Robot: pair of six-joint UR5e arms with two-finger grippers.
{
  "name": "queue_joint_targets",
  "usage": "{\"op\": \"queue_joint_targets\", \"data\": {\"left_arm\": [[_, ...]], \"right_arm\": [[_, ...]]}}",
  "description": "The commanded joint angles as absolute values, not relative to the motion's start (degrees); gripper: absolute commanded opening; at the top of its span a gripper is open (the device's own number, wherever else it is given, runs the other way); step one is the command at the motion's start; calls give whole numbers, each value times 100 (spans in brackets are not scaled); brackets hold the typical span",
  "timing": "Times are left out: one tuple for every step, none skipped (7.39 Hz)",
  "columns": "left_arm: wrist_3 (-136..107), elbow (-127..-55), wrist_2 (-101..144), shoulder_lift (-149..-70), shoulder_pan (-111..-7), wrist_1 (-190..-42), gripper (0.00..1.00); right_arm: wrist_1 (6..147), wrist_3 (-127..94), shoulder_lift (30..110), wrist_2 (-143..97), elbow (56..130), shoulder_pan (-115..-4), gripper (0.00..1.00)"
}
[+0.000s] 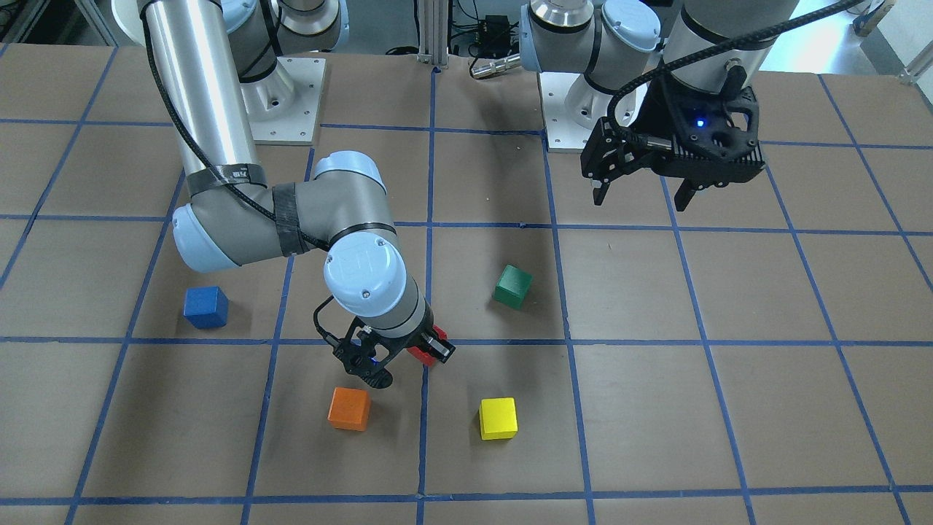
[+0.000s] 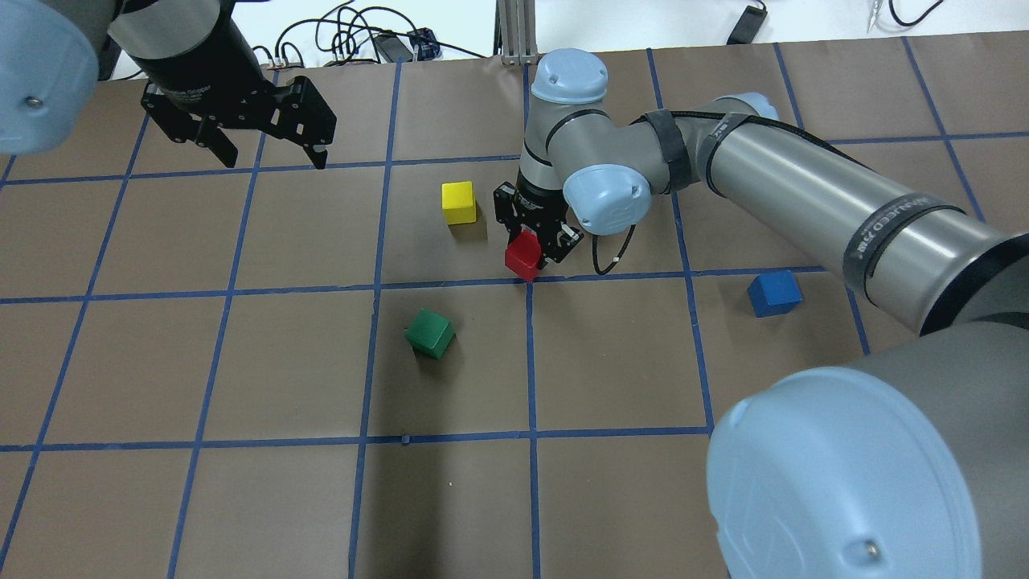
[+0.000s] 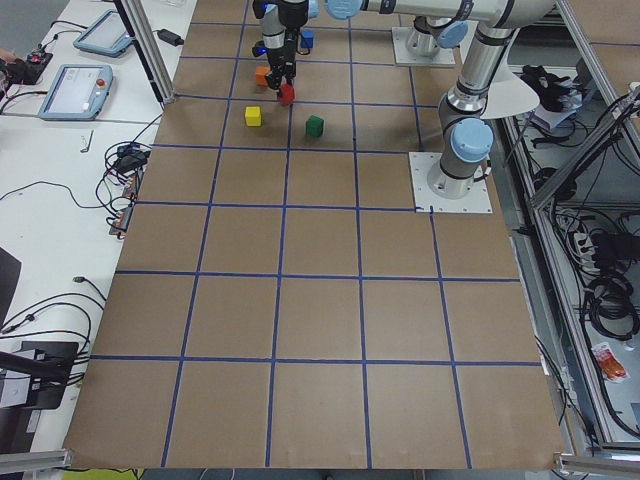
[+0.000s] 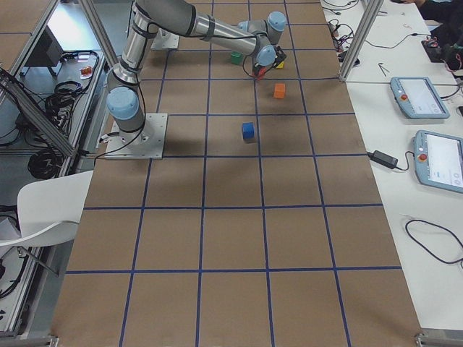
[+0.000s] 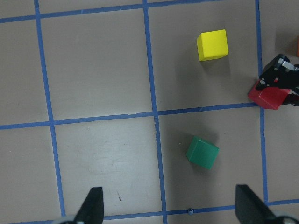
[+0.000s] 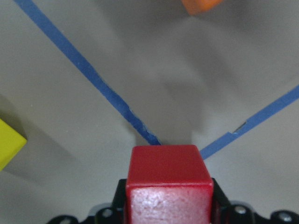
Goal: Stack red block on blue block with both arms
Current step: 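Lift the red cube with the right gripper toward the blue cube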
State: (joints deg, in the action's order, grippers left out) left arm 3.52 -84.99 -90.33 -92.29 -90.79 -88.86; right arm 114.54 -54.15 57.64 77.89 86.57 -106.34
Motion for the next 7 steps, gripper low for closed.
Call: {"op": "queue_joint_targets", "data": {"left_arm": [[352,-8508,-9026,-9229,-9079,-8886,100],[360,-8508,-9026,-9229,-9079,-8894,100],[352,-8508,-9026,-9229,-9079,-8895,100],[352,-8508,-9035,-9237,-9079,-8895,100],[352,-8508,-9026,-9237,-9079,-8895,100],[352,-8508,-9026,-9237,-9079,-8895,100],[352,-8508,-9026,-9237,-9079,-8895,100]], "right_arm": [[10526,-4095,6491,8040,8727,-10373,0],[10103,-3695,6713,8286,8736,-10058,0],[9707,-3013,6976,8314,8849,-9785,0],[9712,-2345,7318,8323,9138,-9573,0],[9764,-1642,7634,8506,9523,-9232,0],[9782,-939,7899,8725,9867,-8846,0],[9791,-288,8145,8728,10114,-8459,0]]}}
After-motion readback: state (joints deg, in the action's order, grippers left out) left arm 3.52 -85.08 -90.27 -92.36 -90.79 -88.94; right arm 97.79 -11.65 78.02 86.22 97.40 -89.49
